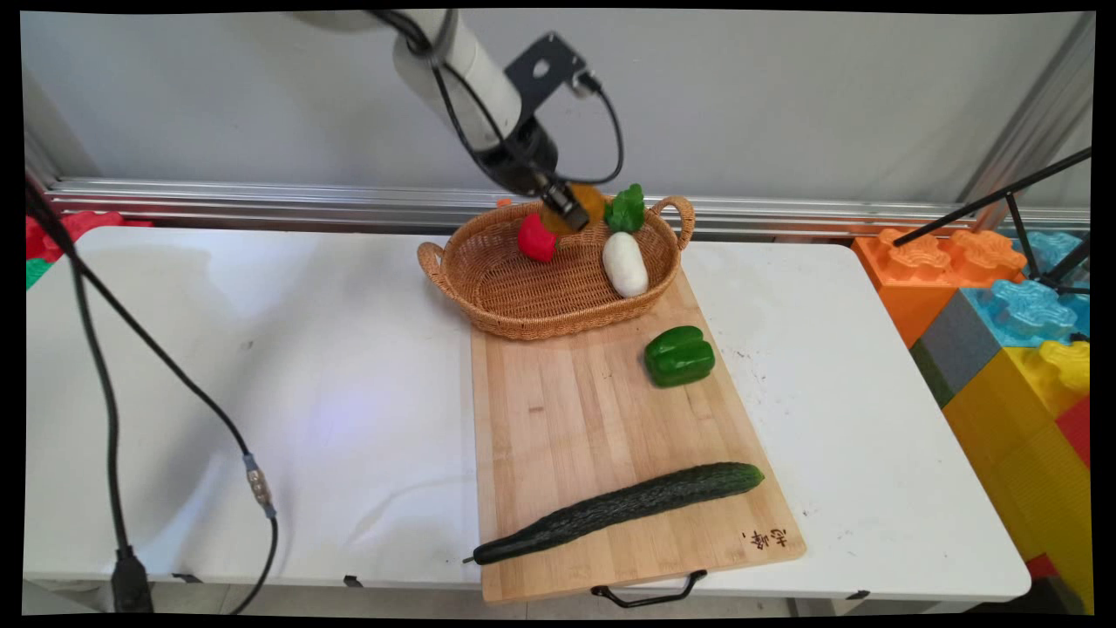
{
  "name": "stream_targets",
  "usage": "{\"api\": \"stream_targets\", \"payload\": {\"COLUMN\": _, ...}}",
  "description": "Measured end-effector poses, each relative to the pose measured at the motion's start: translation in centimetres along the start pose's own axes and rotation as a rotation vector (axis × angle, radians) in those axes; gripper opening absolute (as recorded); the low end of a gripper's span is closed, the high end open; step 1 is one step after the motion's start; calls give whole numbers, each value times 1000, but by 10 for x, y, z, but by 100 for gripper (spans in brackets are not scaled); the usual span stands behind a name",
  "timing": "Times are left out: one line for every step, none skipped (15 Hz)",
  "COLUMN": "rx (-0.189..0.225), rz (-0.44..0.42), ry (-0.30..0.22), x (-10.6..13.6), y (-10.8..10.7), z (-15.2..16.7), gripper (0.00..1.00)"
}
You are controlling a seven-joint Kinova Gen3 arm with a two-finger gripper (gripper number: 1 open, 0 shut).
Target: Place the picked object in the vegetable basket
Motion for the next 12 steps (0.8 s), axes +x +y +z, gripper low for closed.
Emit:
{"api": "stream_targets", "payload": {"rx": -7, "rz": -8, "ry": -15, "x": -7, "y": -4, "z": 16, "gripper": 0}}
{"api": "stream_targets", "payload": {"rx": -13, "rz": -14, "ry": -25, "x": -14, "y": -7, "z": 30, "gripper": 0}}
{"api": "stream_targets", "payload": {"rx": -18, "rz": -18, "ry": -32, "x": -19, "y": -10, "z": 41, "gripper": 0}}
{"api": "stream_targets", "payload": {"rx": -24, "rz": -22, "ry": -39, "x": -23, "y": -12, "z": 53, "gripper": 0}}
{"api": "stream_targets", "payload": {"rx": -29, "rz": -24, "ry": -44, "x": -27, "y": -14, "z": 64, "gripper": 0}}
{"api": "stream_targets", "payload": {"rx": -33, "rz": -23, "ry": -47, "x": -30, "y": -16, "z": 72, "gripper": 0}}
{"api": "stream_targets", "payload": {"rx": -36, "rz": -22, "ry": -49, "x": -31, "y": -17, "z": 77, "gripper": 0}}
{"api": "stream_targets", "payload": {"rx": -39, "rz": -18, "ry": -49, "x": -32, "y": -18, "z": 83, "gripper": 0}}
{"api": "stream_targets", "payload": {"rx": -42, "rz": -15, "ry": -46, "x": -32, "y": -18, "z": 88, "gripper": 100}}
{"api": "stream_targets", "payload": {"rx": -45, "rz": -14, "ry": -38, "x": -29, "y": -19, "z": 91, "gripper": 100}}
{"api": "stream_targets", "payload": {"rx": -47, "rz": -13, "ry": -29, "x": -26, "y": -19, "z": 91, "gripper": 100}}
{"api": "stream_targets", "payload": {"rx": -50, "rz": -11, "ry": -21, "x": -22, "y": -18, "z": 90, "gripper": 100}}
